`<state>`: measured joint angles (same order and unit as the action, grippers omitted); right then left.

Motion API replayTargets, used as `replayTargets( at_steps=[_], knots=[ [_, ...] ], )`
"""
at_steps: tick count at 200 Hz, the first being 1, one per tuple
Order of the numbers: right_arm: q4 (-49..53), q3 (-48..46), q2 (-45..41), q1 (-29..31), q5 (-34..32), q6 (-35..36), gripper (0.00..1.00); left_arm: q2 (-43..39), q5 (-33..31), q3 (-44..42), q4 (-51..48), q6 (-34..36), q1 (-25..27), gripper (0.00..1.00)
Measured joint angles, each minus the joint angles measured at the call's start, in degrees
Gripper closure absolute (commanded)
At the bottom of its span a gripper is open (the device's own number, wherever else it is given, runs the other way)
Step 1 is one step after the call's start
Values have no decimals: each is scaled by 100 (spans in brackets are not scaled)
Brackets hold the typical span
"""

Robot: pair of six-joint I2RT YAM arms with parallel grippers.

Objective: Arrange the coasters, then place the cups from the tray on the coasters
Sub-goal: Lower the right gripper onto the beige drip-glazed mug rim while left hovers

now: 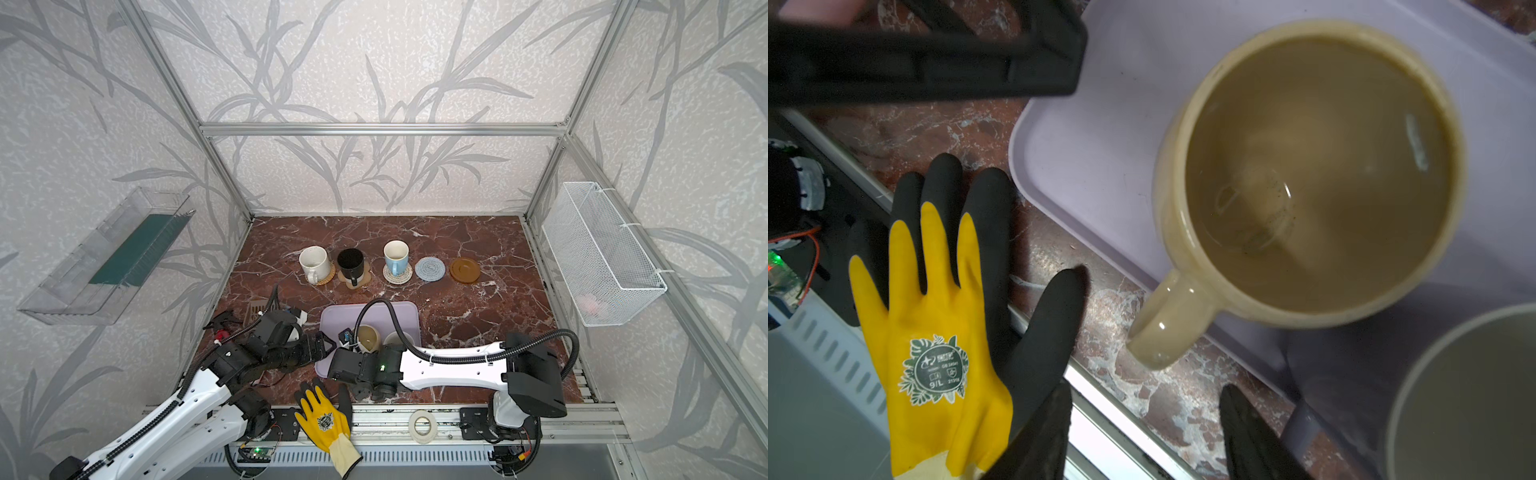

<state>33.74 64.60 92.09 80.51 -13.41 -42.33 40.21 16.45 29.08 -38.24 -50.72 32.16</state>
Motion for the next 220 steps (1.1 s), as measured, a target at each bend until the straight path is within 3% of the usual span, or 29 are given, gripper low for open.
replayTargets(
  at_steps=[114, 220],
  knots=[
    [-9, 157, 658, -267, -22, -310, 69, -48, 15, -46, 44, -28, -33, 8],
    [-127, 157, 979, -459, 37, -223, 64, -48, 17, -120, 103, -31, -39, 8]
  ],
)
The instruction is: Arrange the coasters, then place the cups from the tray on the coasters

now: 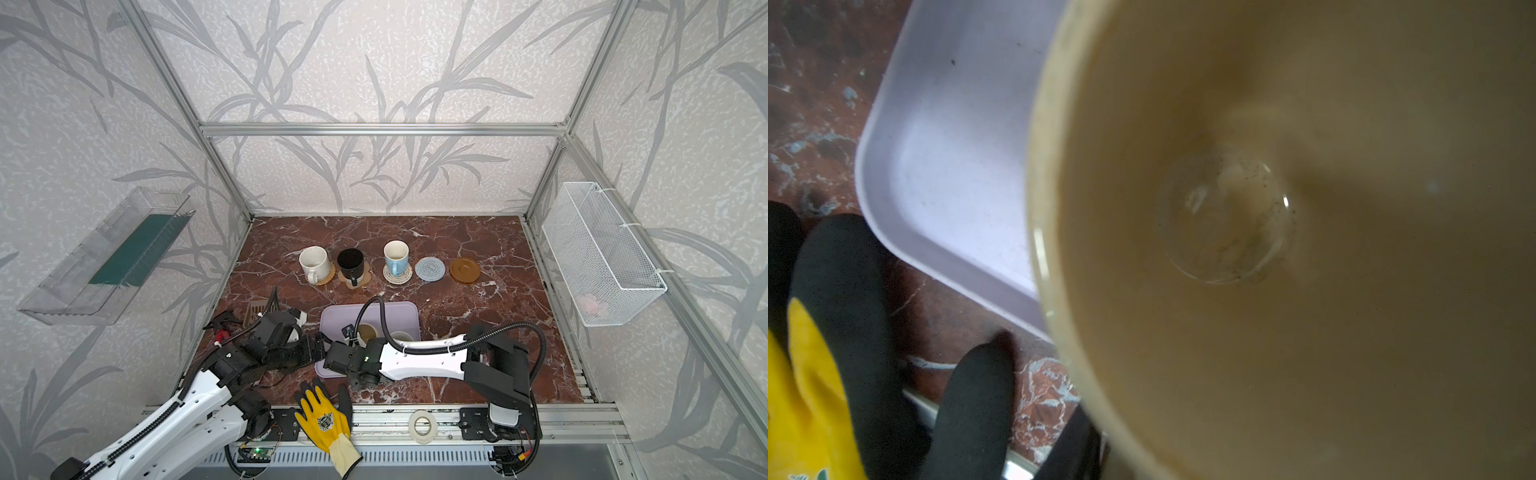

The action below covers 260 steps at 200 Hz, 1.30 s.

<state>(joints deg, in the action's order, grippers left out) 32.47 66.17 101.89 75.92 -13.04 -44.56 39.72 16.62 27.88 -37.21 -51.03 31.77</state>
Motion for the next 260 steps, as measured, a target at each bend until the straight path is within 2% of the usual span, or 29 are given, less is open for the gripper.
replayTargets(
  at_steps=[100, 122, 260],
  knots=[
    [-15, 61, 247, -24, -48, 31, 67, -28, 0, -107, 24, 2, -9, 8],
    [-13, 81, 278, -24, -61, 61, 73, -42, 0, -107, 24, 4, -28, 8],
    [-17, 160, 308, -85, -219, 278, 92, -136, 46, -114, 39, 46, -50, 11]
  ],
)
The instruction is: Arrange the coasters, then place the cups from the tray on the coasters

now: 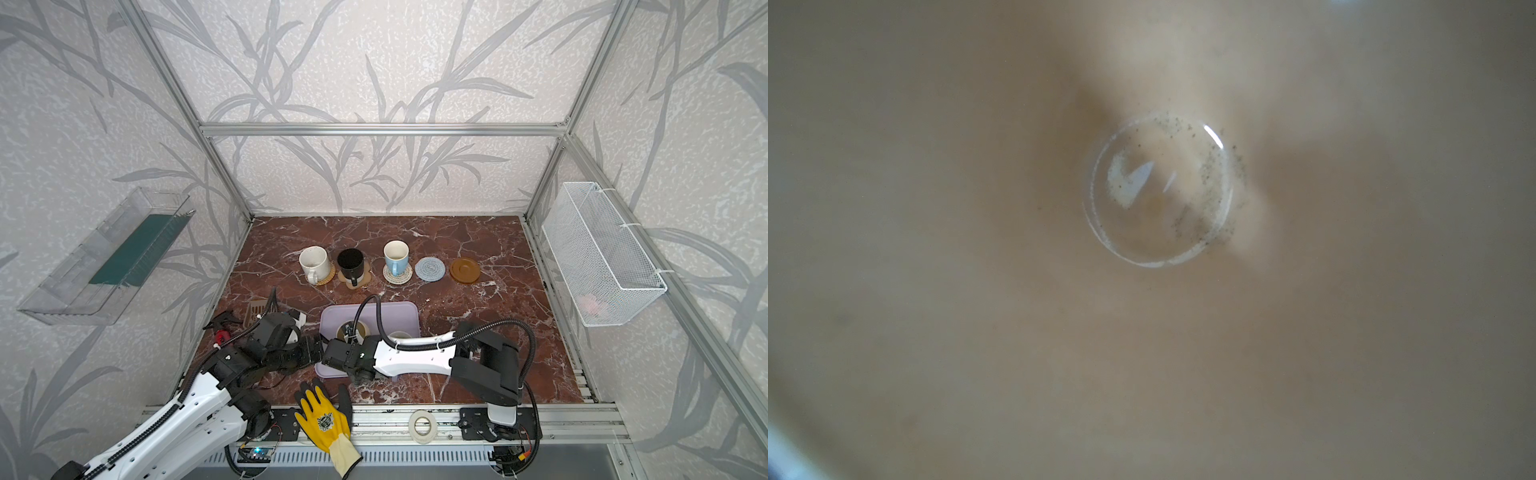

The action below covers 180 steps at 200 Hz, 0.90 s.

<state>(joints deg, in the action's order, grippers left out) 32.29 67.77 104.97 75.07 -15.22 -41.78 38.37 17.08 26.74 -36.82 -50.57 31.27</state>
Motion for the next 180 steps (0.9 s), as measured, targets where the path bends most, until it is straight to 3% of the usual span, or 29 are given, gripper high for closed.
replayTargets(
  at_steps=[38, 180],
  knots=[
    [-9, 0, -22, 22, -50, 68, 100, -142, 76, 0, 20, 0, -4, 11],
    [-120, -153, -387, 74, -149, 160, 100, -175, 50, 2, 138, -9, -9, 12]
  ],
)
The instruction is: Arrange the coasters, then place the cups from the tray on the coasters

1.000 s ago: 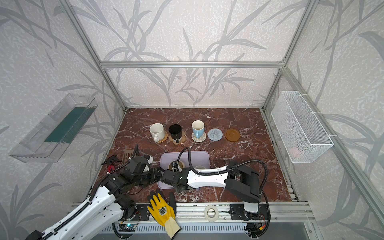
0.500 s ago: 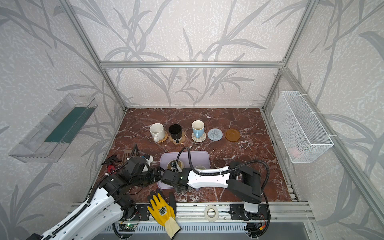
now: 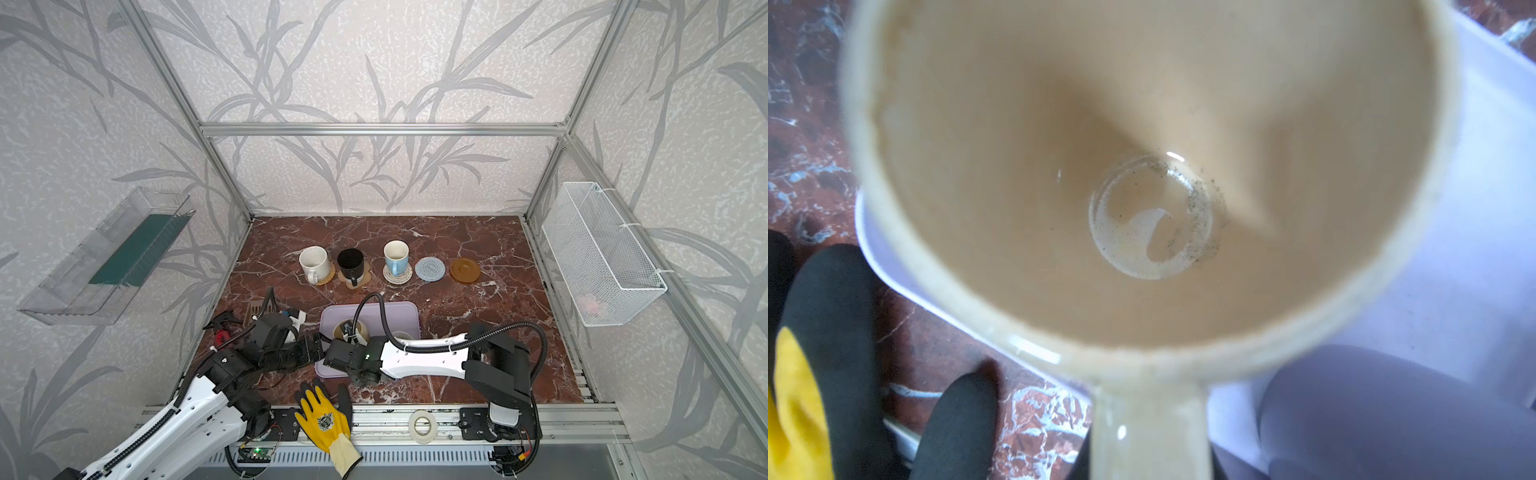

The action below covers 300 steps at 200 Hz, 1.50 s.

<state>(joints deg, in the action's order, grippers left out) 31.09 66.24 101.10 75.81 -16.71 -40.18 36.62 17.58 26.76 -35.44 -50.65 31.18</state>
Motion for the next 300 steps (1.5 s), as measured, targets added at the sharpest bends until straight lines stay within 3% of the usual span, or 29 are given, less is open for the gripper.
replayTargets(
  at_steps=[37, 104, 172, 213, 238, 300],
  knots=[
    [4, 0, 2, 0, 24, 13, 86, 11, 2, -2, 90, -31, 0, 12],
    [9, 7, 125, 7, 31, 39, 82, 11, 2, -2, 146, -42, 0, 12],
    [-22, 57, 282, 11, 74, 107, 66, -57, 2, -4, 142, -44, 0, 12],
    [-44, 57, 282, 11, 46, 107, 67, -107, 2, -4, 140, -46, 0, 12],
    [-33, 79, 282, 11, 15, 109, 79, -109, 2, -4, 138, -46, -2, 12],
    [-76, 118, 282, 15, -20, 105, 95, -114, 2, -4, 120, -46, -2, 12]
  ],
)
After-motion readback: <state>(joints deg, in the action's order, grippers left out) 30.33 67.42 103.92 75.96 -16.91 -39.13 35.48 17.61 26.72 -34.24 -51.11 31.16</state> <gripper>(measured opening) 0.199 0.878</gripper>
